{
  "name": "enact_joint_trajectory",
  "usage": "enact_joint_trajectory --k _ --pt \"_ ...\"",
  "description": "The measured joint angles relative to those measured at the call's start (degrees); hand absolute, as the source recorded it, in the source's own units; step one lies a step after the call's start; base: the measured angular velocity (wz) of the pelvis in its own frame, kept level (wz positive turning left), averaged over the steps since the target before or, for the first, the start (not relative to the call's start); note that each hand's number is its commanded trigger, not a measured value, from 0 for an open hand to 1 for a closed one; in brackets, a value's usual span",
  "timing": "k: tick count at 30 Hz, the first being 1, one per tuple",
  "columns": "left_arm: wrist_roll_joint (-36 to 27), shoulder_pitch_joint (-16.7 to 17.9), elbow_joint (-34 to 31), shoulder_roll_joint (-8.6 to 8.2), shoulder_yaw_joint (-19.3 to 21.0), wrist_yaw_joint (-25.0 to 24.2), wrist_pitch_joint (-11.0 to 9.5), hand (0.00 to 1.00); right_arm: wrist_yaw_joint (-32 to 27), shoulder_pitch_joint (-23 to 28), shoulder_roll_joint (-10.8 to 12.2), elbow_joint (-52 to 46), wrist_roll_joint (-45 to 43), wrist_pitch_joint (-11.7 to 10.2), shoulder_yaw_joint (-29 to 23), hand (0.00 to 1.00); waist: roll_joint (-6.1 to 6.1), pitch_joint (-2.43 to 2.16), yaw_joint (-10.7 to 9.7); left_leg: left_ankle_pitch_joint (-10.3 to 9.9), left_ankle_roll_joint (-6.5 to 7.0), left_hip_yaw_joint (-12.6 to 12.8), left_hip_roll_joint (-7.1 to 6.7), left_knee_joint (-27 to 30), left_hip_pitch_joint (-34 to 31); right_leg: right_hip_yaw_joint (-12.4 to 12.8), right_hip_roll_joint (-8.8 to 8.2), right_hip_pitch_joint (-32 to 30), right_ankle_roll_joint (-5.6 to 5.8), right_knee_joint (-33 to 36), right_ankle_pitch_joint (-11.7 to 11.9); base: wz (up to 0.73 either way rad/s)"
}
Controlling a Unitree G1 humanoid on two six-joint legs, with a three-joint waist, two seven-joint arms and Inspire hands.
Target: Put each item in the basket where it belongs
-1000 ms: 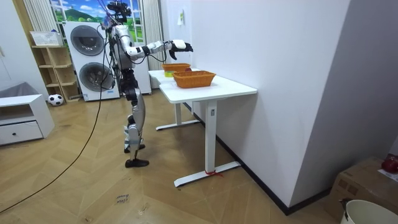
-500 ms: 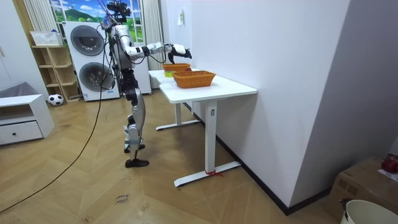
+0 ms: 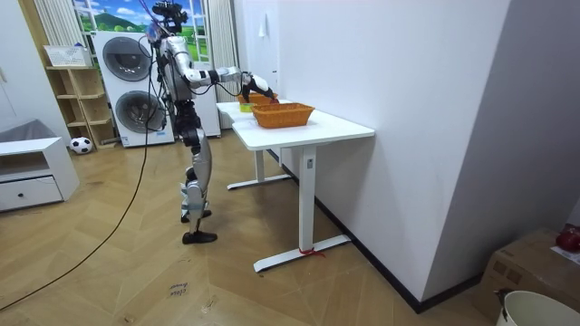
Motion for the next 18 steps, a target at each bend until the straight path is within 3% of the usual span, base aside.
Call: enact_joint_trajectory --k 14,18 --pt "0.02 -0.51 0.38 -0.2 -0.52 0.12 -0.01 0.0 0.61 0.76 2.06 4.03 -1.69 -0.02 1.83 0.0 0.41 0.19 0.17 -0.01 0.0 -0.05 -0.04 0.04 -0.07 0.01 -0.01 0.03 0.01 0.0 0.0 0.0" --pt "0.02 -0.72 0.33 -0.58 -1.07 0.32 -0.01 0.0 0.75 1.27 2.28 4.3 -2.2 -0.02 1.83 0.0 1.21 -0.28 0.14 0.0 0.0 -0.06 -0.03 0.04 0.03 -0.01 -0.03 0.1 0.01 0.0 0.0 0.0"
